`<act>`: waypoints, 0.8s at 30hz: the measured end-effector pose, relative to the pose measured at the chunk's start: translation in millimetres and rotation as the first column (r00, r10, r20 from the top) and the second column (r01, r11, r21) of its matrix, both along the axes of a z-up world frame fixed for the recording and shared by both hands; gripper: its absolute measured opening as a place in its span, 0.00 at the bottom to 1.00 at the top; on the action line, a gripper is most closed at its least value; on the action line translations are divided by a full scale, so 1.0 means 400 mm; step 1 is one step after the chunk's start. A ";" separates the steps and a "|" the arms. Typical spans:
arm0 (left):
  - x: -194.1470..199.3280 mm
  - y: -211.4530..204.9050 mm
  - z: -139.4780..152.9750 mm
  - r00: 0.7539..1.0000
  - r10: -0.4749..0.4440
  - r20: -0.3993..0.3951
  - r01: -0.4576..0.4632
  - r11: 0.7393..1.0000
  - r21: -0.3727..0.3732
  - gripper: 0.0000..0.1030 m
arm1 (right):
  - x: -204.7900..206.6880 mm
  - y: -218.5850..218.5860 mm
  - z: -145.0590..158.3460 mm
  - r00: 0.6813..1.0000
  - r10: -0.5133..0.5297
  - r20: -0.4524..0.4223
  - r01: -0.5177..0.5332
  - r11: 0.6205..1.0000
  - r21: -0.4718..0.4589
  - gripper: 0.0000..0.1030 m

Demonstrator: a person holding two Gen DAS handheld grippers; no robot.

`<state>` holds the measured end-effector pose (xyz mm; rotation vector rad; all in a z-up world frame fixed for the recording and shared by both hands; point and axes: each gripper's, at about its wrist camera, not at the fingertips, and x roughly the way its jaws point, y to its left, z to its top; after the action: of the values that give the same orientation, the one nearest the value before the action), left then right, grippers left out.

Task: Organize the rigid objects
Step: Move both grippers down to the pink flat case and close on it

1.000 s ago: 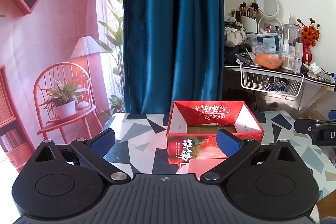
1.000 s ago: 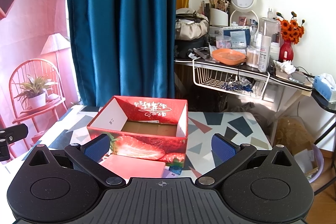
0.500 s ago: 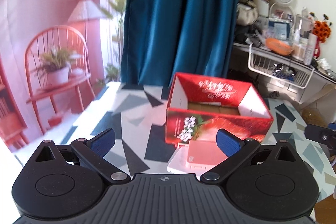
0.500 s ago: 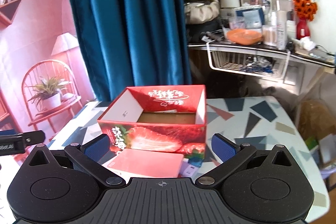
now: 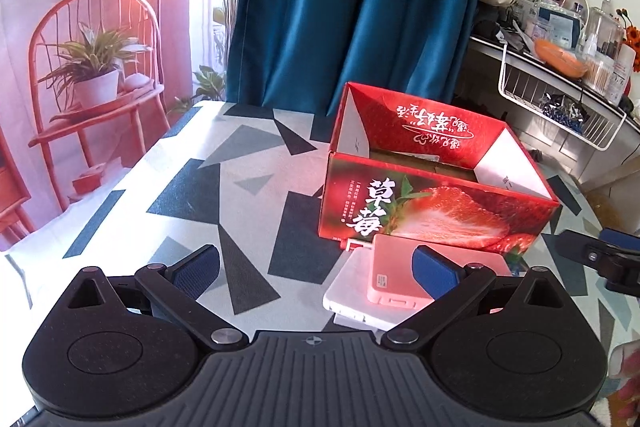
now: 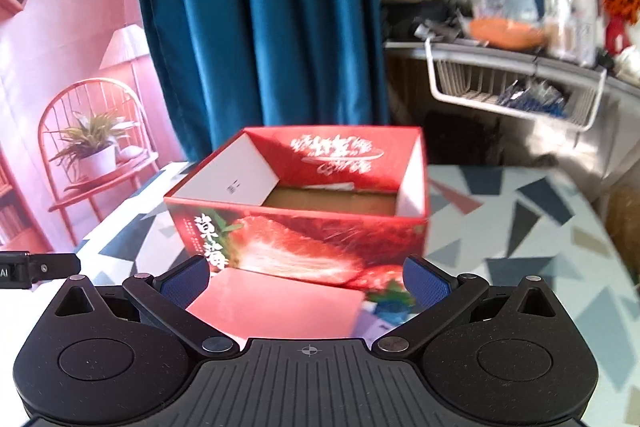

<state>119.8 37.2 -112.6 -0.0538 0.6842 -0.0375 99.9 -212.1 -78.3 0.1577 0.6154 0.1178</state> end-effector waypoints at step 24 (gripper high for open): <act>0.093 -0.004 -0.153 0.992 -0.007 -0.124 0.002 0.999 -0.040 1.00 | 0.071 -0.007 -0.221 0.984 -0.061 -0.169 0.065 0.998 0.018 1.00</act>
<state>157.1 35.6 -173.8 -0.0936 0.8075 -0.0523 128.1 -215.1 -166.7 0.2109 0.7771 0.0503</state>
